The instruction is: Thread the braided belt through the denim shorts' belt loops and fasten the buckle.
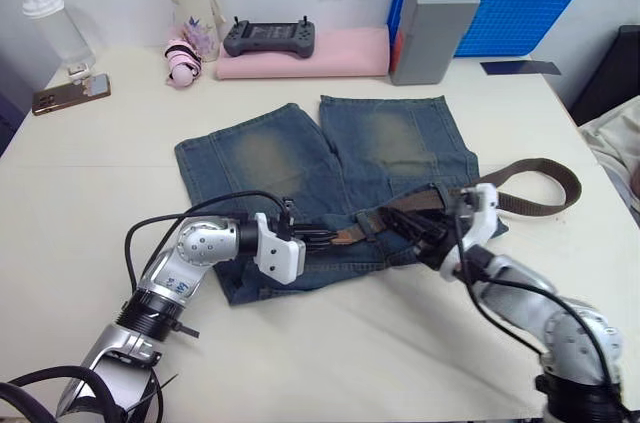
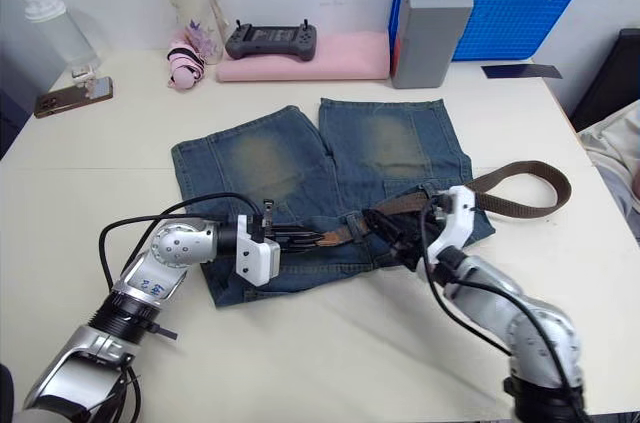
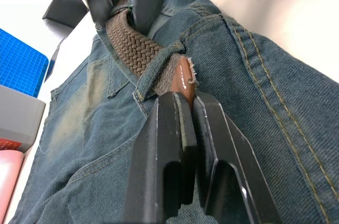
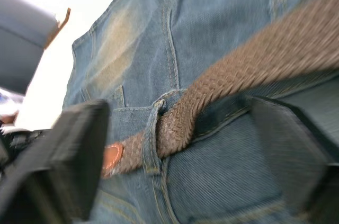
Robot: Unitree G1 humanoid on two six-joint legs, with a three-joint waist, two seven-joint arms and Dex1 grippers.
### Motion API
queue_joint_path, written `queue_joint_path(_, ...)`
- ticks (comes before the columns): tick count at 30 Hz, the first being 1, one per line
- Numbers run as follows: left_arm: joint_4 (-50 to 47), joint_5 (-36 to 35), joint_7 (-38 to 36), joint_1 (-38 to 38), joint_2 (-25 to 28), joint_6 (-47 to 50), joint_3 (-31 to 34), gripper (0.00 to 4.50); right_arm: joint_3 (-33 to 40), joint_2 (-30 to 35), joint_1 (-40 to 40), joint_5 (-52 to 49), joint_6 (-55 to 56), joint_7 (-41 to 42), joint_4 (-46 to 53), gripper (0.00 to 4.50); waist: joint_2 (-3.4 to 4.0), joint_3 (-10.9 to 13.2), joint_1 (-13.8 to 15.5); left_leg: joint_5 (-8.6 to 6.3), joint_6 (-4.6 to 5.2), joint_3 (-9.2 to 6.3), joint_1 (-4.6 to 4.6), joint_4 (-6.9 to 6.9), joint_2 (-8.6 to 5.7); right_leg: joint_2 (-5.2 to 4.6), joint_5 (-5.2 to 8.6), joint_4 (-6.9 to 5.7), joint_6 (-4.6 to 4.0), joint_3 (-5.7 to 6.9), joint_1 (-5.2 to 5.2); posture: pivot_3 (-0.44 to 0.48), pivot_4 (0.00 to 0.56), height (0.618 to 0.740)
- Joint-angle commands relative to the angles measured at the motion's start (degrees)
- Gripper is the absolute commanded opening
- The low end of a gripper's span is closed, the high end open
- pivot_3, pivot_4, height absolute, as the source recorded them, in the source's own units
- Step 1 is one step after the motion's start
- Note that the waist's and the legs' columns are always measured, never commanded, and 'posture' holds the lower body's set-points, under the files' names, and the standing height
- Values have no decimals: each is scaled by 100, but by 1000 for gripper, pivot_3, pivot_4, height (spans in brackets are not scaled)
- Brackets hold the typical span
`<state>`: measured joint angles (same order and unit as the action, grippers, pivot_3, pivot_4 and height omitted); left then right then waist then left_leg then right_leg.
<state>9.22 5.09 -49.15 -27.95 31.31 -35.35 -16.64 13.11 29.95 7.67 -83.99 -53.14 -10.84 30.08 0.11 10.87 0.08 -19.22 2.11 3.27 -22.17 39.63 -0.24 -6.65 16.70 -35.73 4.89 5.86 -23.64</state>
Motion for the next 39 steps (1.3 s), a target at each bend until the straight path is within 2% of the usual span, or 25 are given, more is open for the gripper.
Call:
queue_joint_path(1, -225, -101, 15, 95, 42, 54, 59, 0, 61, 917, 28, 277, -207, 792, 785, 4450, 1, 0, -4, 0, 0, 4, 0, -1, 0, 0, 0, -1, 0, -3, -1, 0, 150, 712)
queue_joint_path(5, -251, -147, 1, 111, 32, 100, 44, 0, -897, 2647, -427, 3038, 608, 2301, 1662, 4450, -4, -3, 25, -1, 2, -2, 0, -1, 1, 2, 0, 6, 0, 3, 2, 0, 150, 712)
queue_joint_path(10, -226, -160, -12, 76, 15, 127, 31, 0, -2085, 3940, -860, 6363, 2575, 3180, 1419, 4450, -5, -3, 55, -2, 4, 3, 0, 7, -2, 3, -3, 11, 7, 2, 7, 0, 150, 712)
queue_joint_path(12, -219, -169, -18, 62, 5, 142, 29, 0, -2341, 4019, -910, 7170, 3109, 3294, 1180, 4450, -6, -3, 61, -2, 3, 5, 1, 13, -3, 4, -5, 12, 11, 2, 7, 0, 150, 712)
queue_joint_path(16, -250, -195, -20, 51, -31, 179, 27, 0, -2963, 3615, -657, 8532, 3413, 3201, 444, 4450, -7, -3, 90, 1, -2, 5, 1, 21, -2, 5, -5, 10, 11, 9, 8, 0, 150, 712)
queue_joint_path(18, -263, -197, -25, 58, -27, 188, 33, 0, -3142, 3304, -566, 8931, 3415, 3202, 174, 4450, -7, -3, 98, 1, -2, 9, 0, 26, -2, 6, -5, 10, 11, 12, 7, 0, 150, 712)
queue_joint_path(21, -300, -226, -37, 70, 13, 213, 76, 0, -3278, 2809, -499, 9208, 3305, 3314, -106, 3644, -14, -7, 98, 2, -5, 7, 6, 34, 1, 10, -5, 12, 11, 17, 15, 0, 150, 712)
queue_joint_path(27, -394, -272, -49, 127, 110, 227, 130, 0, -2982, 2266, -560, 9378, 3039, 3535, -277, 579, -18, -9, 93, 2, -7, 9, 21, 39, 2, 8, -6, 7, 10, 7, 22, 0, 150, 712)
queue_joint_path(29, -449, -305, -61, 176, 178, 225, 173, 0, -2757, 2236, -602, 9375, 2977, 3580, -328, 46, -18, -9, 104, 2, -7, 10, 20, 39, 1, 7, -6, 6, 10, 7, 22, 0, 150, 712)
queue_joint_path(32, -541, -372, -105, 278, 318, 208, 242, 0, -2458, 2279, -685, 9406, 2952, 3660, -396, 46, -18, -9, 124, 1, -5, 8, 18, 38, 1, 5, -6, 6, 10, 6, 22, 0, 150, 712)
queue_joint_path(39, -952, -752, -402, 901, 1205, -187, 654, 0, -1674, 2360, -953, 9357, 2958, 3873, -805, 46, -18, -9, 140, -4, 2, -5, 4, 37, -3, 0, -6, 8, 10, 9, 23, 0, 150, 712)
